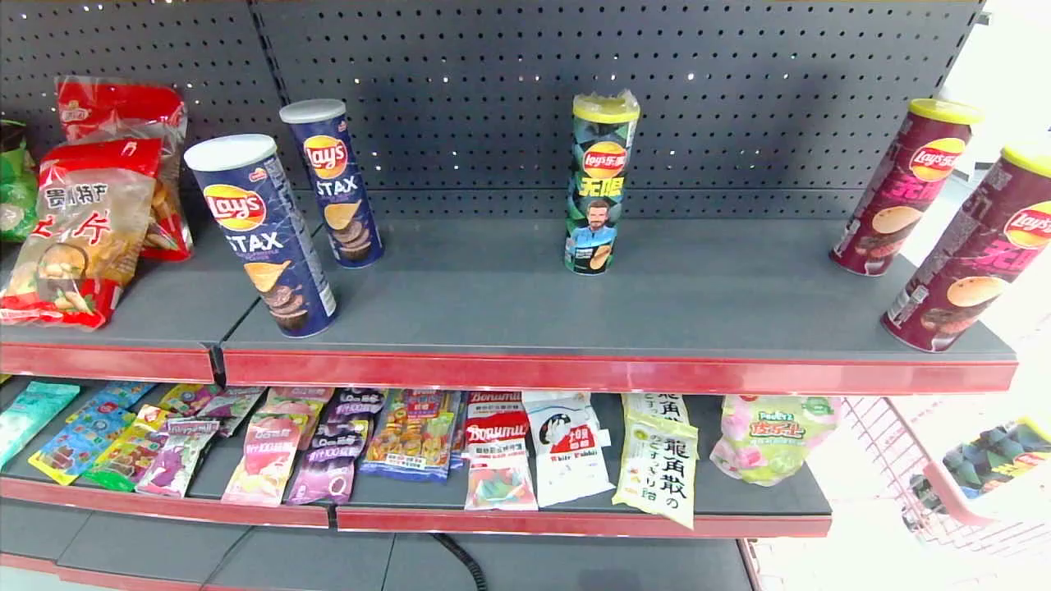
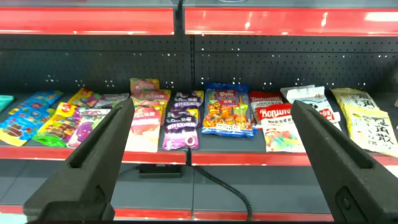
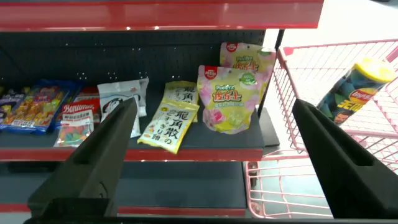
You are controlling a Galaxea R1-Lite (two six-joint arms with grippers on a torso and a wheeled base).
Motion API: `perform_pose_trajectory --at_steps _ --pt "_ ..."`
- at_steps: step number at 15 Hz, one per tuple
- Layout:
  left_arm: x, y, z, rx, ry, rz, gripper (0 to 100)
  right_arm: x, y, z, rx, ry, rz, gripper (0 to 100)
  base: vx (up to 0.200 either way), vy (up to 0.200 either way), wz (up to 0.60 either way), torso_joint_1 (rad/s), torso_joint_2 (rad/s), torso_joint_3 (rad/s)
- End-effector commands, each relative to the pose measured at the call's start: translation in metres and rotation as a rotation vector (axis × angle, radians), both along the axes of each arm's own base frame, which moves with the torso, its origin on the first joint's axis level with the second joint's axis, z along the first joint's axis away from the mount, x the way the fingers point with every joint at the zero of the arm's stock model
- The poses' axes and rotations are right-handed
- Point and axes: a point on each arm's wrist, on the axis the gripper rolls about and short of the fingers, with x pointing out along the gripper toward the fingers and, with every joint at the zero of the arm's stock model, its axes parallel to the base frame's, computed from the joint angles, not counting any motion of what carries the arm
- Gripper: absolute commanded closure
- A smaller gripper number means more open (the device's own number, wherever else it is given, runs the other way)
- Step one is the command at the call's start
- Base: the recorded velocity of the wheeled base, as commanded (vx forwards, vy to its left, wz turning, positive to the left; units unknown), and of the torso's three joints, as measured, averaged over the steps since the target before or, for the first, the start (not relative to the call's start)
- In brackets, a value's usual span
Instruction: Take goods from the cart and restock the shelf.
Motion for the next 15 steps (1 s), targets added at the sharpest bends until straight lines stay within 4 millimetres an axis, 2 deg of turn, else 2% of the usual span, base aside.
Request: perform_pose_trajectory --at_steps 1,13,15 --pt "0.0001 0.0 -0.0001 0.0 0.002 0.0 0 0.0 0.0 0.0 0.0 0.0 0.0 0 0.0 -0.2 0.0 -0.007 -0.01 0.007" --pt "0.0001 0.0 -0.0001 0.0 0.002 0.0 0 0.0 0.0 0.0 0.001 0.0 0.0 0 0.0 -0.2 0.0 0.005 0.0 0.002" --pt "0.0001 0.0 -0.0001 -0.001 0.002 0.0 0 0.0 0.0 0.0 0.001 0.0 0.0 0 0.0 0.0 0.0 0.0 0.0 0.0"
